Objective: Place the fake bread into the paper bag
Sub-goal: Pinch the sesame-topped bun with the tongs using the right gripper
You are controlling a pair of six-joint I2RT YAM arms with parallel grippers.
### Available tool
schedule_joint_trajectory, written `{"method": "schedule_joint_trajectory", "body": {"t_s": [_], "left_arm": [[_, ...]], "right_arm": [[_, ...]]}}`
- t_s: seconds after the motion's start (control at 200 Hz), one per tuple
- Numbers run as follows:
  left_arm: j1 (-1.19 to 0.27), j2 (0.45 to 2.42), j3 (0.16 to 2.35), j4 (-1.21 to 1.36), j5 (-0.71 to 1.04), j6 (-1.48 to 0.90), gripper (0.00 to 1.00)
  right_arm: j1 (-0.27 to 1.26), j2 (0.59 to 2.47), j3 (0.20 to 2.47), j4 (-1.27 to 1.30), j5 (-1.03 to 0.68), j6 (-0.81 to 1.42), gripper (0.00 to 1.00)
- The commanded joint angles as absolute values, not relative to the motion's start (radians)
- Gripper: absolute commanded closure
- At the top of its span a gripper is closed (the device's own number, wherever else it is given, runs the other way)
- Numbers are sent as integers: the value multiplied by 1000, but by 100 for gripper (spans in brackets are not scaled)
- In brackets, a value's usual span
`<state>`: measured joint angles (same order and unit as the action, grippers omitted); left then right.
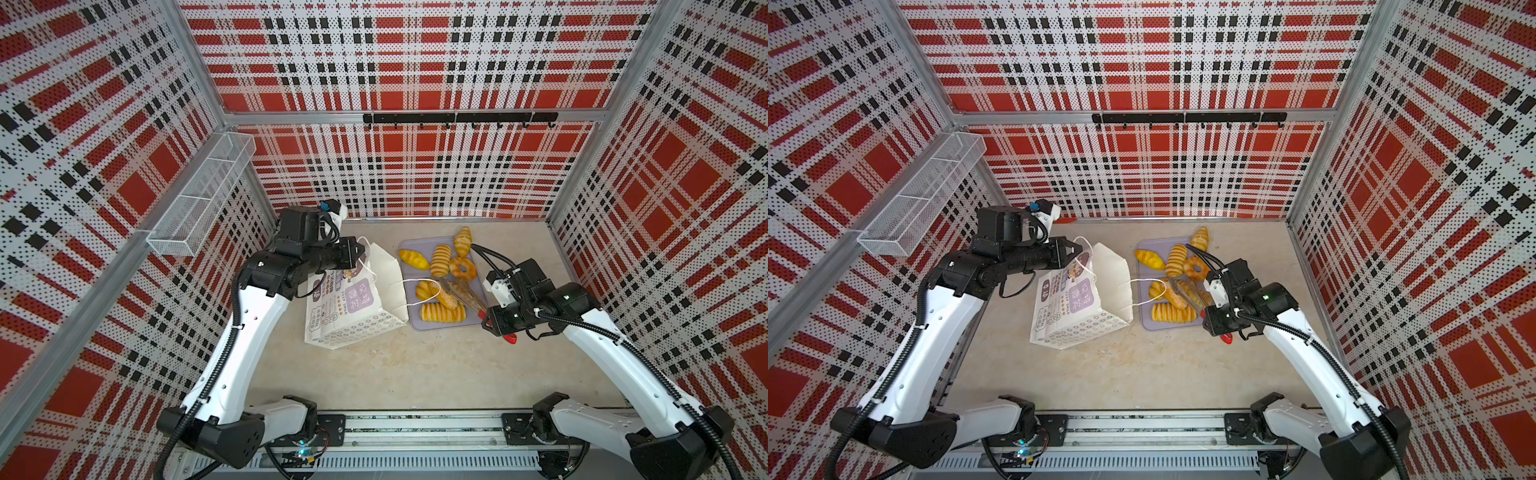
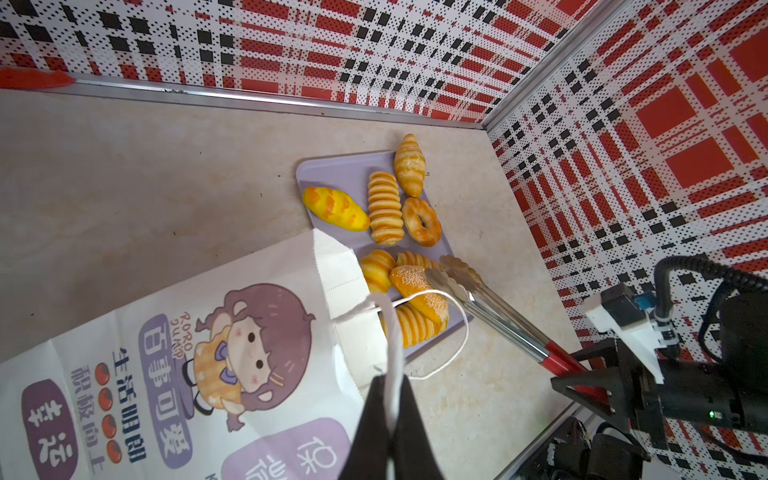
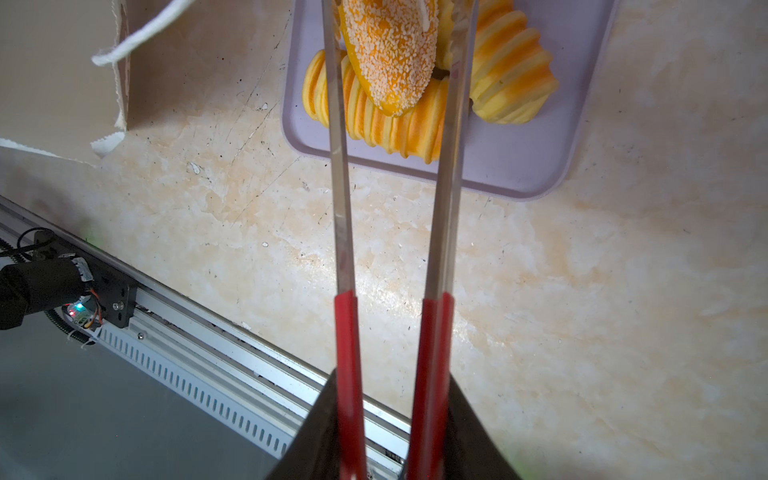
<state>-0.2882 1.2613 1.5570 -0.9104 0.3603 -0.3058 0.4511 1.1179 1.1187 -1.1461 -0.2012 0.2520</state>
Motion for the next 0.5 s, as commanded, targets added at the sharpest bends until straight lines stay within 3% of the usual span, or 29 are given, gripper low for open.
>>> {"method": "schedule_joint_trajectory", "body": {"t_s": [0.0, 0.496], "left_arm": [[-295, 1262, 1582, -916, 376, -282, 100], [-295, 1282, 1599, -927, 384, -266, 100]], "right_arm": [[464, 1126, 1116, -1119, -192, 243, 65], [480, 1151, 1081, -1092, -191, 249, 64]]}}
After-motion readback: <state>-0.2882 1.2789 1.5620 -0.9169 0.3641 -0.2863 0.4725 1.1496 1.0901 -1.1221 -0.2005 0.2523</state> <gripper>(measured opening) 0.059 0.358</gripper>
